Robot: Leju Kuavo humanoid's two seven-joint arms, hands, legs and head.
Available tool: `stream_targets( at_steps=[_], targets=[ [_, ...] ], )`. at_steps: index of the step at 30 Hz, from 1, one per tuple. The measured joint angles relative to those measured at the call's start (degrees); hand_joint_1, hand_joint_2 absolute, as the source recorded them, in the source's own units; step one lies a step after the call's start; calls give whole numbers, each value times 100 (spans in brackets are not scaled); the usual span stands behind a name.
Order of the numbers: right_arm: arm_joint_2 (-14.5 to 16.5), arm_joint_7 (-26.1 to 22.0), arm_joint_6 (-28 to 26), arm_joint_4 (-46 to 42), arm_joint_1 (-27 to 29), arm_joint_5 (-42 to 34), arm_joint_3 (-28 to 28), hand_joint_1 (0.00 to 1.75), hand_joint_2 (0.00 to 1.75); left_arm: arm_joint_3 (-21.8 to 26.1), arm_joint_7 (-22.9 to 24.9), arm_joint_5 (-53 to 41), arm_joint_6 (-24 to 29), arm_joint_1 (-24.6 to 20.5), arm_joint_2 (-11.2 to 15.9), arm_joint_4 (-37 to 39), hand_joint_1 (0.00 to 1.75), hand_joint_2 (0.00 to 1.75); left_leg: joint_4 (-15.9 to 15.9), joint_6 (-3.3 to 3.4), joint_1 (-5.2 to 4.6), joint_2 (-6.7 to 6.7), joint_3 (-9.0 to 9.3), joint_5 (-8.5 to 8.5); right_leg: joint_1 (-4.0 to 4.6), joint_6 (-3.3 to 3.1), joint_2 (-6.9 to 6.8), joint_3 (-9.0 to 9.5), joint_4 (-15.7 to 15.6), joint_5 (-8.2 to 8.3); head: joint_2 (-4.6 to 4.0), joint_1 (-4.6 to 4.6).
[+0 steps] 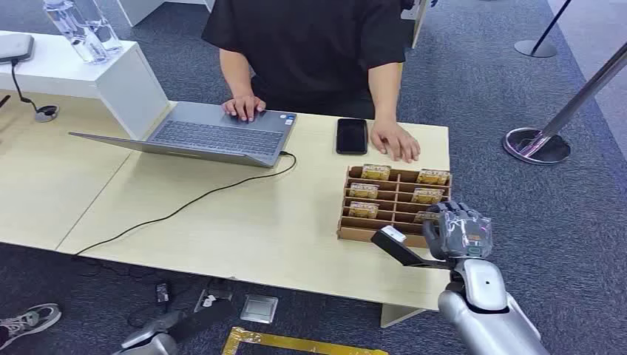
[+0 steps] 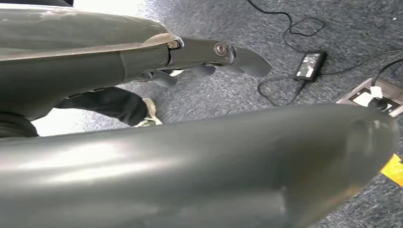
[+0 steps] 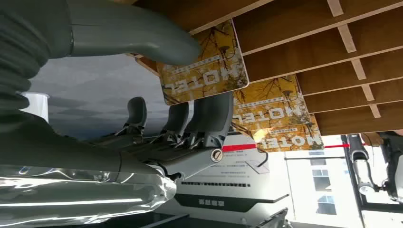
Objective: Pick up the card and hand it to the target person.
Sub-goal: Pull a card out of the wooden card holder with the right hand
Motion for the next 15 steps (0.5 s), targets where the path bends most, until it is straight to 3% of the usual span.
stream_targets(
  at_steps=[5,9,15],
  targets=[
    [17,8,2,2,5,13,0,120,175,0,-62,1,9,-1,0,0,0,0,0,0,0,0,0,0,0,0,0,0,0,0,0,1],
    [25,3,6,2,3,19,0,139,175,0,-137,8,22,-4,0,0,0,175,0,0,0,0,1,0,0,0,0,1,0,0,0,0],
    [32,-75,9,11,-16,-7,2,154,175,-1,-292,13,140,-5,0,0,0,175,0,0,0,0,1,0,0,0,0,2,0,0,0,1]
  ],
)
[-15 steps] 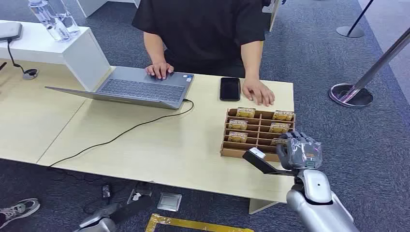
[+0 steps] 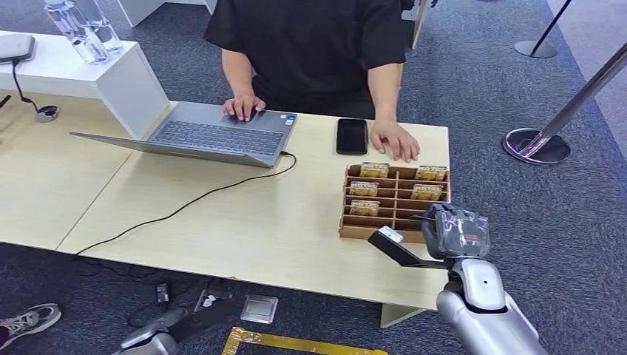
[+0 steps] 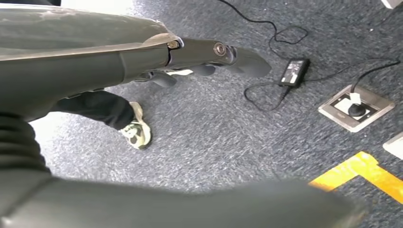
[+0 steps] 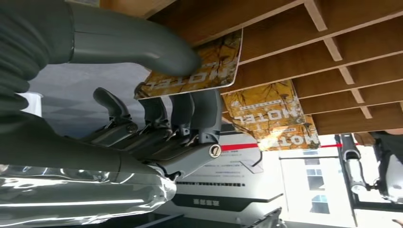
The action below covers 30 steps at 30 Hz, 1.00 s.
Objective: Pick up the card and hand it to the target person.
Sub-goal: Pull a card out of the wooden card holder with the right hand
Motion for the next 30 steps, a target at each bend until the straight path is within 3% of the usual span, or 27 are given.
stream_targets(
  at_steps=[5,13,22,25,30],
  targets=[
    [13,-24,-26,6,-7,-32,0,162,175,-2,-25,0,167,0,0,0,0,175,0,0,0,0,-1,0,0,0,0,-1,1,0,0,-1],
    [40,-187,-76,2,-5,-293,-13,162,175,3,23,94,231,0,0,0,0,175,0,0,0,0,-2,0,0,0,0,-1,0,0,0,0],
    [270,-1356,-522,-568,30,-1905,-362,162,175,16,44,197,182,-1,0,0,0,175,0,0,0,0,-2,0,0,0,1,-3,2,0,0,-2],
    [421,-1963,-869,-1132,105,-2597,-546,162,175,18,45,197,174,-4,0,0,0,175,0,0,0,1,-3,0,0,0,1,-4,3,0,0,-1],
    [830,-2811,-956,-2206,280,-2978,-968,162,175,18,41,192,171,-22,0,0,0,175,-1,-1,0,1,-3,0,0,-1,2,-6,4,-1,0,0]
  ],
)
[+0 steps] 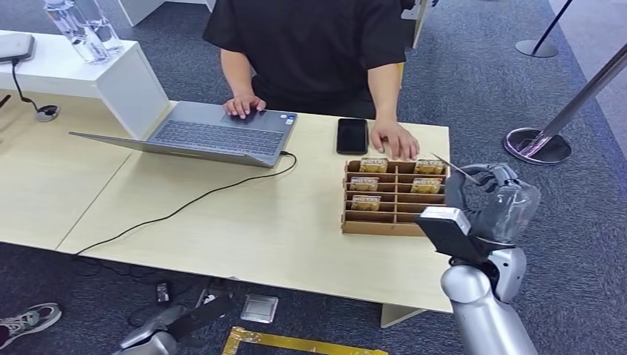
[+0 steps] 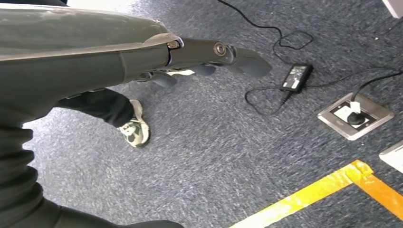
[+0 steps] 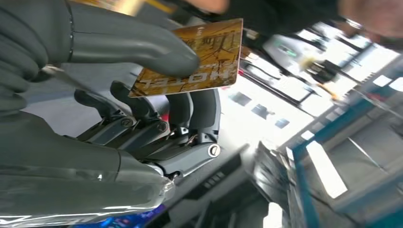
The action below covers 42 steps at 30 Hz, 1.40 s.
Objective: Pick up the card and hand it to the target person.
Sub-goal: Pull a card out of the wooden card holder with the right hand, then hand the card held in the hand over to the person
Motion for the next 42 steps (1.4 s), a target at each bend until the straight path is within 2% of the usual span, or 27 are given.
stream_targets(
  at_steps=[3,9,17,26,36,40,42],
  targets=[
    [271,-285,-4,-486,52,-91,-186,162,175,-1,-1,-10,-8,-21,-3,0,0,175,0,0,0,4,2,0,0,0,3,0,1,0,0,-2],
    [498,-59,-1,-646,2,-36,-54,162,175,-1,-7,-43,-40,-58,-7,0,0,175,0,-1,0,4,2,0,0,0,3,2,2,1,0,5],
    [633,357,7,445,-355,128,662,162,175,-2,-5,-75,-90,-106,-9,0,0,175,-1,-1,1,3,2,1,0,-1,3,0,5,0,0,-7],
    [780,803,3,1621,-676,237,1029,162,175,-4,-5,-78,-117,-108,-9,0,0,175,0,-1,0,2,-1,1,0,-1,3,0,4,0,0,2],
    [822,882,4,2106,-842,193,1134,162,175,-8,-6,-92,-134,-115,-9,0,0,175,0,-1,1,2,0,0,0,-1,3,-1,4,0,0,4],
    [822,848,1,2202,-879,124,1146,175,175,-16,-4,-139,-138,-127,-9,0,0,175,0,-1,1,2,0,1,0,-1,3,-1,4,0,0,5],
    [822,837,0,2225,-883,108,1148,175,175,-36,16,-193,-131,-135,-9,0,0,175,0,-1,1,2,1,1,0,-1,3,-1,4,0,0,4]
  ],
)
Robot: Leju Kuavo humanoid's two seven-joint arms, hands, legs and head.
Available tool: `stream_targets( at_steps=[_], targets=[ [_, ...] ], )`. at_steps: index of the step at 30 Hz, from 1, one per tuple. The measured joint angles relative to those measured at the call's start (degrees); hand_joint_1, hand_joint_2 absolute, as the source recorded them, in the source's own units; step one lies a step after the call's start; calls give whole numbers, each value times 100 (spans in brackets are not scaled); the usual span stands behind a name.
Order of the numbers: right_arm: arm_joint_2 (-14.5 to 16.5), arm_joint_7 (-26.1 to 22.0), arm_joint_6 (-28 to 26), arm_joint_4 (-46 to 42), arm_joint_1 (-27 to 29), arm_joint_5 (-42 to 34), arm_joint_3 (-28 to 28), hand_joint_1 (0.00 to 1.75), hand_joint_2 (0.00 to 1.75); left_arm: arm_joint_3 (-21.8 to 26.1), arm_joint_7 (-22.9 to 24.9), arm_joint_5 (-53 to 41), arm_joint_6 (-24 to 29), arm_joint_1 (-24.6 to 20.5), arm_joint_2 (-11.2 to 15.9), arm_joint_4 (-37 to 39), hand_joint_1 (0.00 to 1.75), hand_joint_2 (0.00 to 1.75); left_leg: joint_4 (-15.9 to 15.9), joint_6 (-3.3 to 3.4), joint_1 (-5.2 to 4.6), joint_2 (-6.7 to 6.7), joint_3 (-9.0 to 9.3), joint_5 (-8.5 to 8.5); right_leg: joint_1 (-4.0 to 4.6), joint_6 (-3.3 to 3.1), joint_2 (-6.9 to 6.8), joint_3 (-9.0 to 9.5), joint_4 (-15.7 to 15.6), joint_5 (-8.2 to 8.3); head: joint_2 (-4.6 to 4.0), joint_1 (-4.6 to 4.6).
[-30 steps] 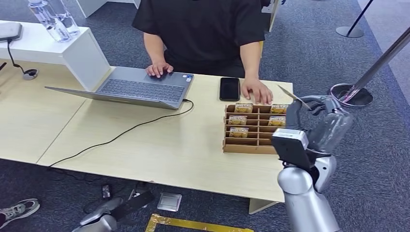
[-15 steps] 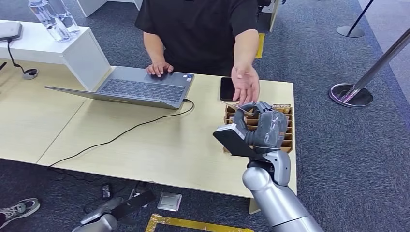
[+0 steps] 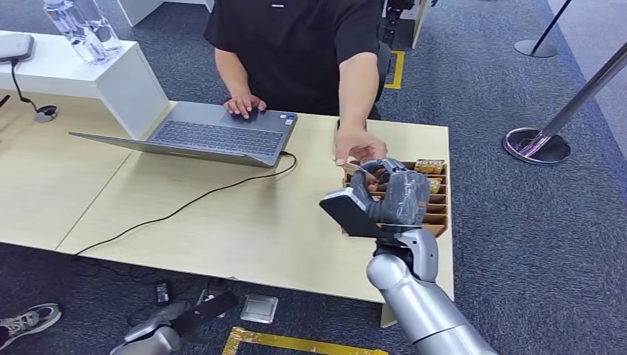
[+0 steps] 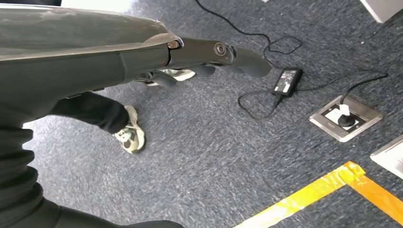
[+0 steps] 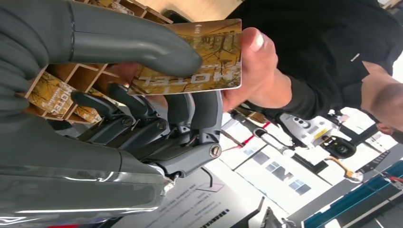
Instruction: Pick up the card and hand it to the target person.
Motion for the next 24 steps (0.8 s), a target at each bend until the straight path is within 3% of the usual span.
stream_targets(
  at_steps=[4,5,9,14,19,24],
  targets=[
    [-1,23,-2,11,0,34,-3,5,175,-54,55,-18,14,-8,0,0,0,0,0,0,0,0,0,0,0,0,0,0,0,0,0,-1],
    [-2,37,-3,8,1,69,-7,0,175,-57,55,1,15,-8,0,0,0,0,0,0,0,0,0,0,0,0,0,0,0,0,0,0],
    [-19,30,-4,-95,23,232,-130,0,0,-53,77,61,16,-5,0,0,0,0,0,0,0,0,0,0,0,0,0,-1,0,0,0,0],
    [-34,-327,-5,-427,159,611,-668,0,0,-51,92,69,2,1,0,0,0,0,0,0,0,-1,-1,0,0,0,-1,0,-1,0,0,-1],
    [39,-828,-7,-860,347,929,-1916,0,0,-50,113,98,10,25,0,0,0,0,1,0,0,-2,0,0,0,0,-1,0,-3,0,0,-2],
    [-26,-516,-7,-923,466,1214,-3089,0,0,-43,141,144,52,50,0,0,0,0,1,0,-1,-2,0,0,0,0,-2,0,-7,0,0,-2]
  ],
)
